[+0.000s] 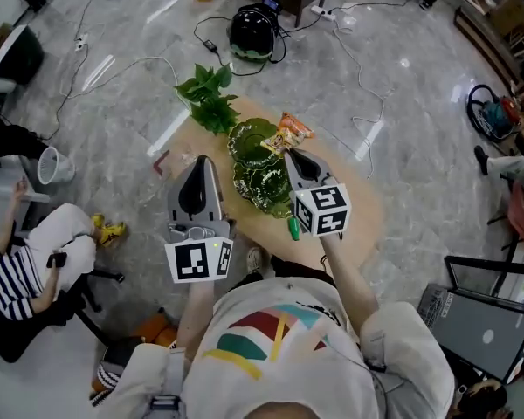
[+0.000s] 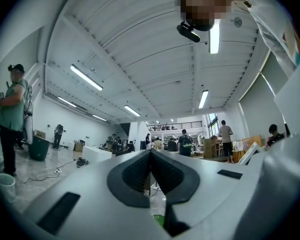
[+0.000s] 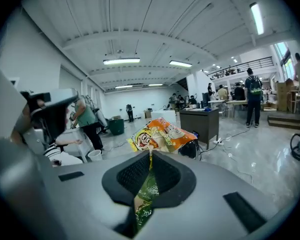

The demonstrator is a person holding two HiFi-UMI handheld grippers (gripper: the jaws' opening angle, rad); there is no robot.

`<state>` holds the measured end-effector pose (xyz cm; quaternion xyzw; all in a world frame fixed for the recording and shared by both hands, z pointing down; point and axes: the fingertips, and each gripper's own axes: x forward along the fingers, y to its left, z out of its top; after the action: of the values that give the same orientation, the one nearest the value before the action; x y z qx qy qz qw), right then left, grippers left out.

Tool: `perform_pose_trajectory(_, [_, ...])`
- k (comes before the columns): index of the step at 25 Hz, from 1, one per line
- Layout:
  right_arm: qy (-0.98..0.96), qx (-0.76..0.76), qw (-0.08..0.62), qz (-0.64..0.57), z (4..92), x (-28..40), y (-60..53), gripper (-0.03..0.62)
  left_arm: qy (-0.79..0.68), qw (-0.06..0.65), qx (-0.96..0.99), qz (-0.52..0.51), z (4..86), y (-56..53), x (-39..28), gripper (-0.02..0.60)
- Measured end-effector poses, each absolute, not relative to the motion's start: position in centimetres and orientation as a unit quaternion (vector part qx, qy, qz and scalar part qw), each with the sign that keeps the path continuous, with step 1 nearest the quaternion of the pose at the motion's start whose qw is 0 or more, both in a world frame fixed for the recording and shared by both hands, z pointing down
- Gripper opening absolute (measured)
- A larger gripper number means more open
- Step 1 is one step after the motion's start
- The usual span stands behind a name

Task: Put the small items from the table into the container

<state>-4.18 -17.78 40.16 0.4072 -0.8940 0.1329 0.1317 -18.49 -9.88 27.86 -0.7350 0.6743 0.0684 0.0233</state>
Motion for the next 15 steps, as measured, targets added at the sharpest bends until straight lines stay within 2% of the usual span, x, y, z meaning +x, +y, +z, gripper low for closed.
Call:
perform_pose_trajectory(7, [-0.903, 0.330, 0.231, 0.147, 47.6, -10.9, -22.7, 0.035, 0.709, 0.014, -0.703, 0.057, 28.4, -8.2, -21.1, 0.008])
perform_pose_trajectory(9, [-0.905, 0.327, 0.231, 0.144, 48.6, -11.5, -23.0, 0.255, 0.721, 0.012, -0.690, 0.054, 28.9, -7.5, -21.9, 0.008])
perform_pose_trajectory(15, [-0.917, 0.332, 0.183, 0.122, 45.2, -10.7, -22.8, 0.253, 0.743, 0.014, -0.667, 0.056, 29.4, -6.3, -23.1, 0.008])
